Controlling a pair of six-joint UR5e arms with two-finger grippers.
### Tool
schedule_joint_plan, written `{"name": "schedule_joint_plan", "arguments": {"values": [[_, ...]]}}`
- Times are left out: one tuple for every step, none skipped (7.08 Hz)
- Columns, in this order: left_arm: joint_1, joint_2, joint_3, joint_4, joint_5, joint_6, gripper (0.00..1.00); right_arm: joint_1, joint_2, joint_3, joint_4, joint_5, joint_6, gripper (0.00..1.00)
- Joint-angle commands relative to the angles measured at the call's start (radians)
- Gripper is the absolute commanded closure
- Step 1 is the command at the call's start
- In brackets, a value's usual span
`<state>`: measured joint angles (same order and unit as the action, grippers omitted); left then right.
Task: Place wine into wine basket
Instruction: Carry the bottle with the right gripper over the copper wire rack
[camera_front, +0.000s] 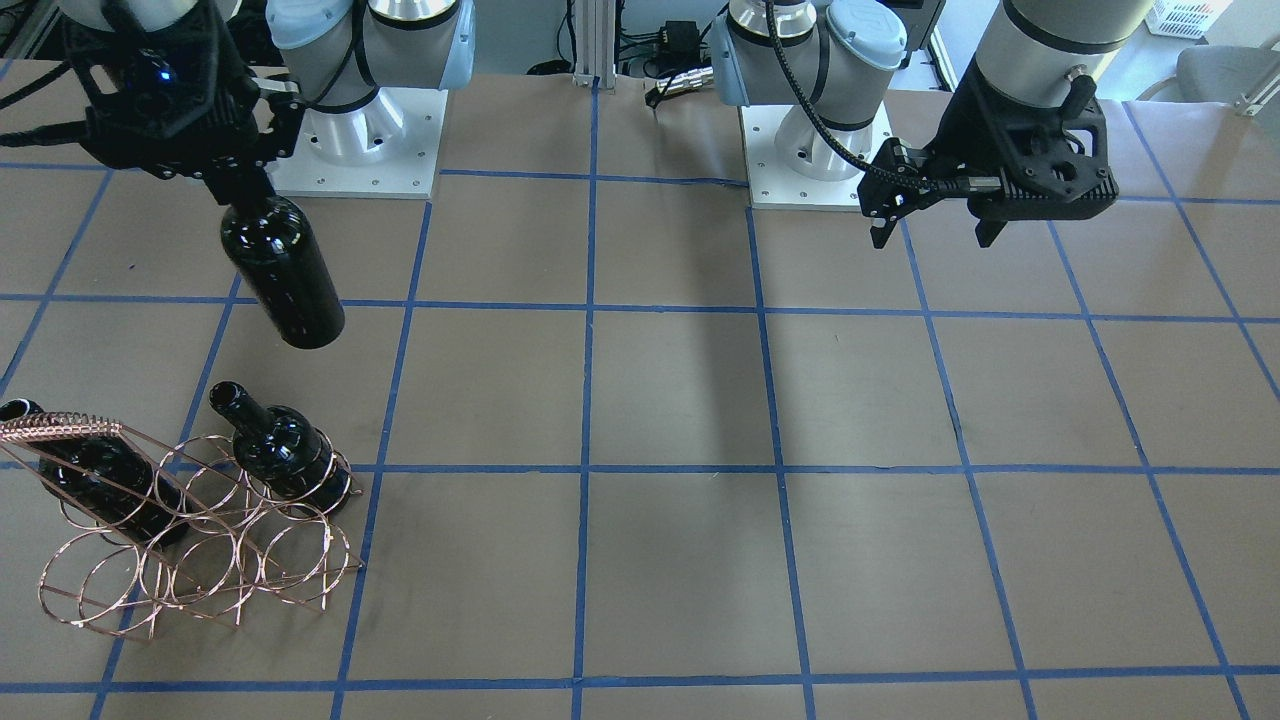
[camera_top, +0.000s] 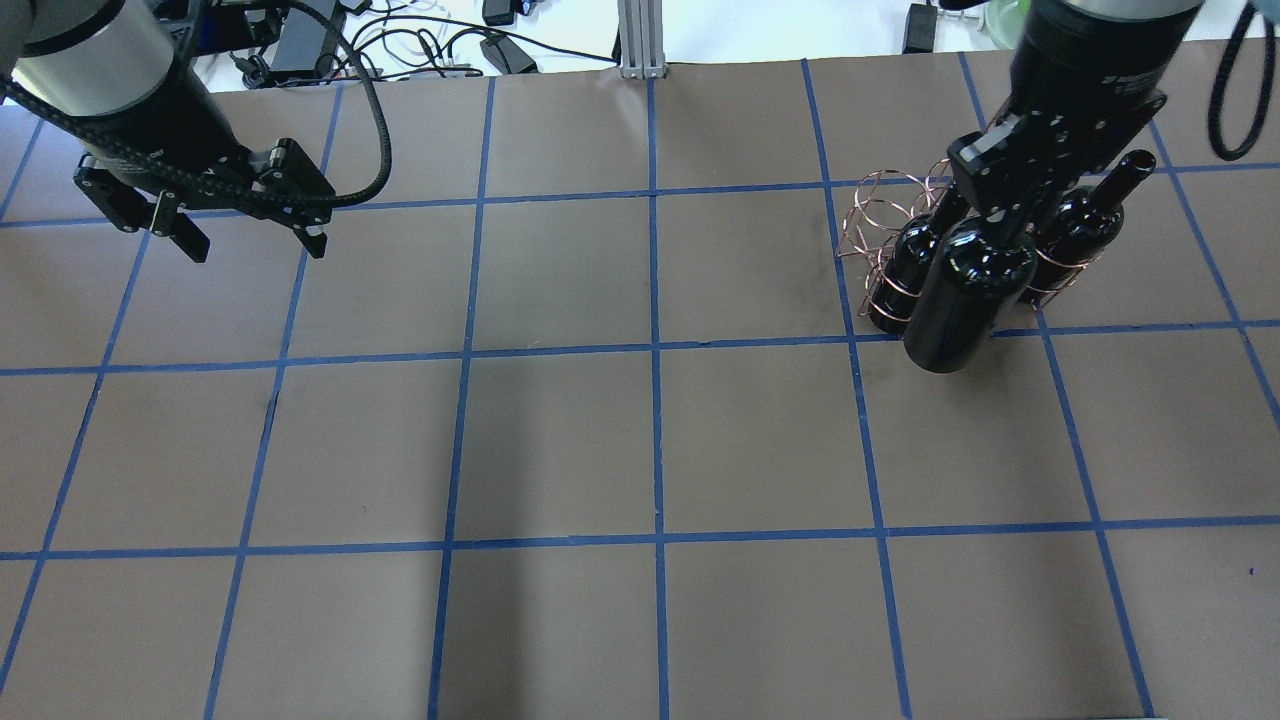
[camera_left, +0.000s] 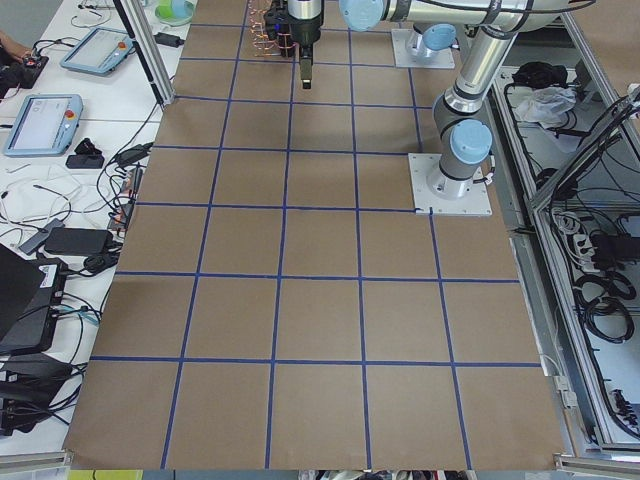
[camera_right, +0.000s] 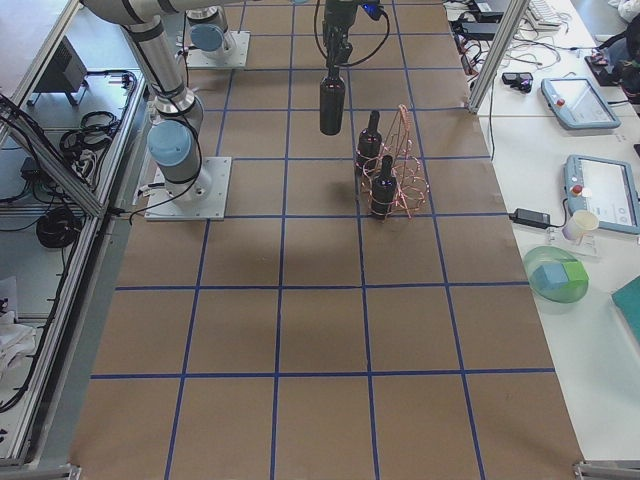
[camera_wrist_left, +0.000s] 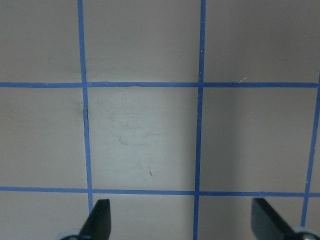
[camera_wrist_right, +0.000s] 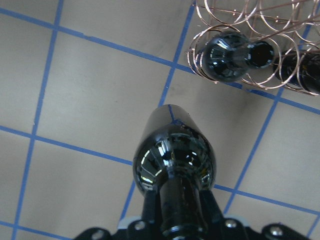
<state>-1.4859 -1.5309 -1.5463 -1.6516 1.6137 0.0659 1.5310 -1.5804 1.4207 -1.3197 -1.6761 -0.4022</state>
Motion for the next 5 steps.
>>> {"name": "schedule_joint_plan", "arguments": {"values": [[-0.001,0.002,0.000,-0.002,0.000,0.002,0.00,-0.147,0.002,-0.017,-0.015,-0.010,-0.180,1.00],[-0.001,0.002,0.000,-0.002,0.000,0.002,0.00,-0.163,0.032,-0.052,-0.027,-0.007,-0.217,1.00],[-0.001,0.002,0.000,-0.004,0.002,0.002,0.00,-0.163,0.058,-0.080,-0.053,-0.005,-0.221,1.00],[-0.001,0.002,0.000,-0.004,0.000,0.002,0.00,-0.163,0.074,-0.082,-0.084,0.016,-0.222,1.00],[-0.001,0.002,0.000,-0.004,0.000,0.002,0.00,-0.163,0.094,-0.082,-0.116,0.021,-0.227,1.00]]}}
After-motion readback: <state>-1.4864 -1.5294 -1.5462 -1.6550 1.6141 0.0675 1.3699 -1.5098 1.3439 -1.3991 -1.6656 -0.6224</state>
